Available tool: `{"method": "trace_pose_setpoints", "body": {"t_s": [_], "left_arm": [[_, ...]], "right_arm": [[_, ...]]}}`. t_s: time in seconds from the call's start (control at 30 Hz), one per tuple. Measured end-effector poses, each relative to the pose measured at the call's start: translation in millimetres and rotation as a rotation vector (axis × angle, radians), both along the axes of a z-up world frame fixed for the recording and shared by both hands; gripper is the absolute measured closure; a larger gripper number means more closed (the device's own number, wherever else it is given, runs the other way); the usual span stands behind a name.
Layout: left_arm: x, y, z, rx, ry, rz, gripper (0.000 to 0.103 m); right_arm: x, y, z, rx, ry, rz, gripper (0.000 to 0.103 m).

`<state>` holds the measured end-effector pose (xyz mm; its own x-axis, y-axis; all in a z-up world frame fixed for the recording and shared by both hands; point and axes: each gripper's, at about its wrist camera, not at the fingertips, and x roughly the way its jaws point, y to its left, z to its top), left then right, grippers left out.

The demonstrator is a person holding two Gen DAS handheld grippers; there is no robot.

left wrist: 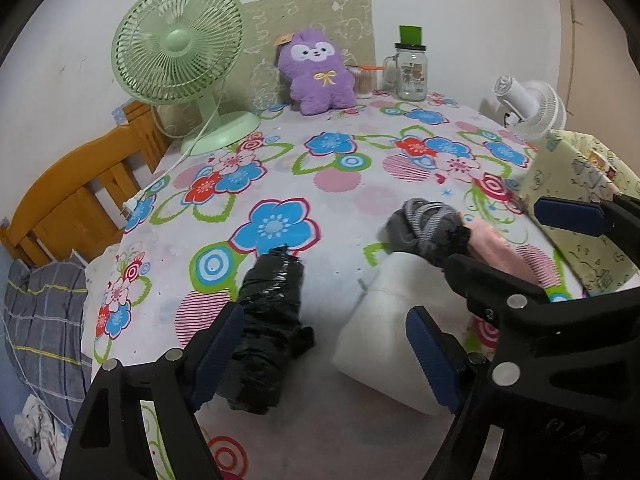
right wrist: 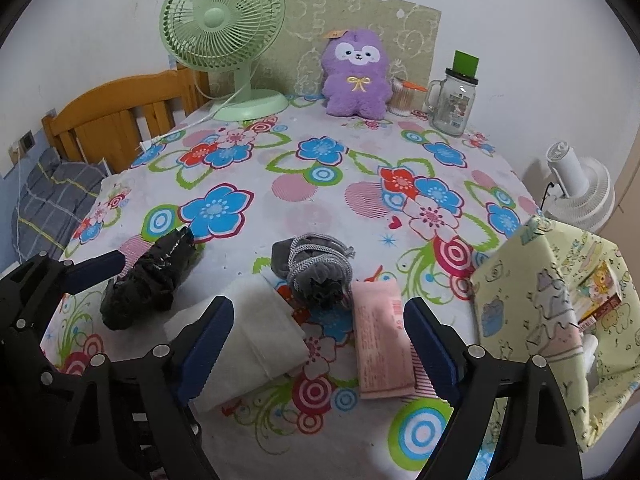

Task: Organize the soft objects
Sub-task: 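Grasp the black wrapped item with the left tool while the right tool grasps the grey knit hat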

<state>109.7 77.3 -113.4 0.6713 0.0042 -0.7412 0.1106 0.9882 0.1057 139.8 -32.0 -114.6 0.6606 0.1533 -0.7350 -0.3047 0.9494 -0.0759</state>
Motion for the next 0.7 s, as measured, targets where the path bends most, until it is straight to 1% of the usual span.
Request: {"method": "trace_pose_setpoints", "body": {"t_s": [0.3, 0.4, 0.57, 0.6, 0.67, 0.7], "left_arm": [[18.3, 20.3, -8.0, -0.018, 0.025, 0.063, 0.020], [24.8, 23.8, -12.8, -0.020, 0.042, 0.070, 0.025], [34.1, 30.5, -20.8, -0.032, 0.070, 0.093, 0.038], [36.3, 32.3, -23.4, -0.032, 0.079, 0.097, 0.039], [39.1, 34.5, -27.2, -0.035, 0.095, 0.100, 0.045], [40.1, 35.9, -28.8, -0.045, 0.099, 0.100, 0.046]], "right_arm": [[19.9, 11.7, -8.8, -0.004, 0.022, 0.001, 0.014], [26.4, 17.0, -12.2, -0.011, 0.028, 0.007, 0.014], [36.5, 23.4, -17.5, -0.019, 0.042, 0.017, 0.014], [38.7, 24.7, -18.9, -0.022, 0.045, 0.020, 0.014], [42.2, 27.1, -22.0, -0.032, 0.047, 0.020, 0.014], [43.8, 28.0, -23.7, -0.036, 0.049, 0.021, 0.014]]}}
